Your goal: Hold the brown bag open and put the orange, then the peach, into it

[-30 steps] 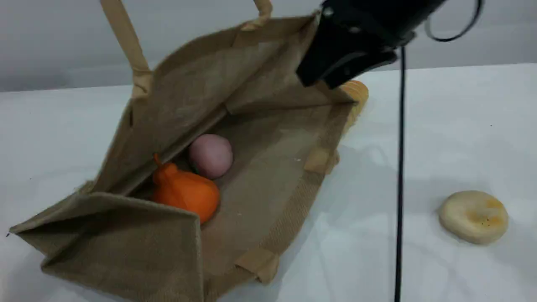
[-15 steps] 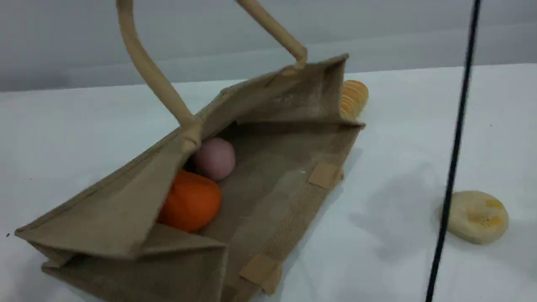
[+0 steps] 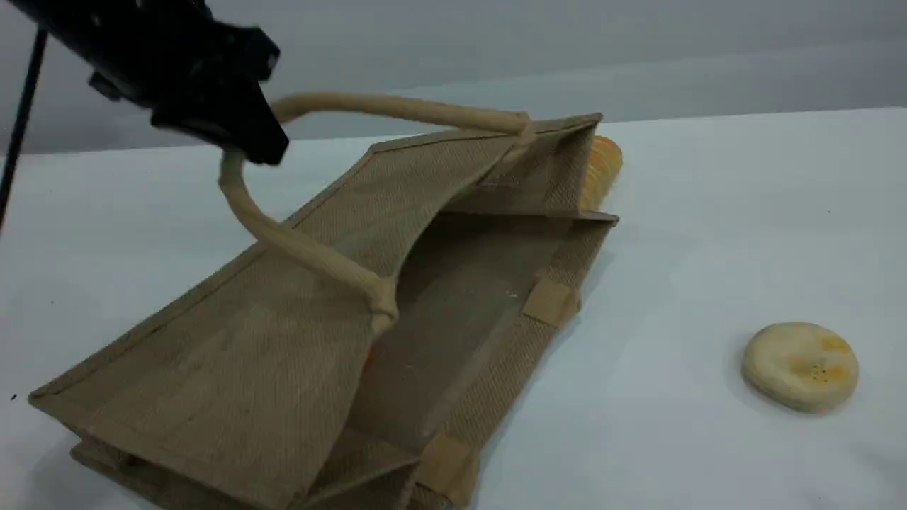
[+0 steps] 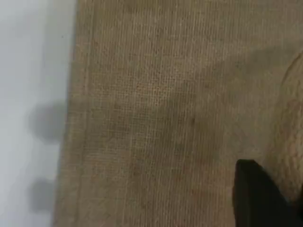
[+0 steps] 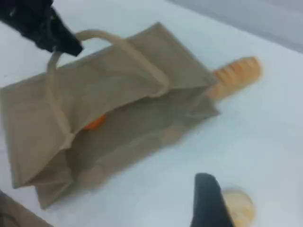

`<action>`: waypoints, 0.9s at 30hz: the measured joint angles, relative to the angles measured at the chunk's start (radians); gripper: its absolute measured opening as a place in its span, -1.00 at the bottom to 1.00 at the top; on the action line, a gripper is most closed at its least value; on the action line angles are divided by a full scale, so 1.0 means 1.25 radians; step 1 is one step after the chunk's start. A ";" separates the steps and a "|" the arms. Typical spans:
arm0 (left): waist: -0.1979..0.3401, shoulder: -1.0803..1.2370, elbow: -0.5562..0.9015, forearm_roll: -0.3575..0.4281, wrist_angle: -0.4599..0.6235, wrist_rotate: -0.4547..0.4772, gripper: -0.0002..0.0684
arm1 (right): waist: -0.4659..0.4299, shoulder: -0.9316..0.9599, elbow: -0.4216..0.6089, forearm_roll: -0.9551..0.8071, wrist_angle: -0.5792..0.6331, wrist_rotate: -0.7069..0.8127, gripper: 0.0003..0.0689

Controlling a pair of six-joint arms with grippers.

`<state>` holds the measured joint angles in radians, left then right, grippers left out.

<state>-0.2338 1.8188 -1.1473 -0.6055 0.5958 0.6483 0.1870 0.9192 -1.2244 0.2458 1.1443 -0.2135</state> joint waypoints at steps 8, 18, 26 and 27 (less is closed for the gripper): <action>0.000 0.077 0.001 -0.153 -0.004 0.170 -0.44 | 0.000 -0.207 0.000 -0.104 0.068 0.094 0.06; -0.001 0.077 -0.001 -0.162 0.049 0.209 0.64 | 0.000 -0.382 0.086 -0.119 0.063 0.108 0.06; -0.001 -0.016 -0.001 -0.143 0.159 0.204 0.70 | 0.000 -0.524 0.314 -0.135 -0.022 0.113 0.06; -0.001 -0.035 -0.001 -0.135 0.172 0.195 0.70 | 0.000 -0.543 0.345 -0.135 -0.030 0.113 0.06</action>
<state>-0.2348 1.7756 -1.1485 -0.7741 0.8108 0.8923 0.1870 0.2406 -0.7931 0.0773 1.1064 -0.0724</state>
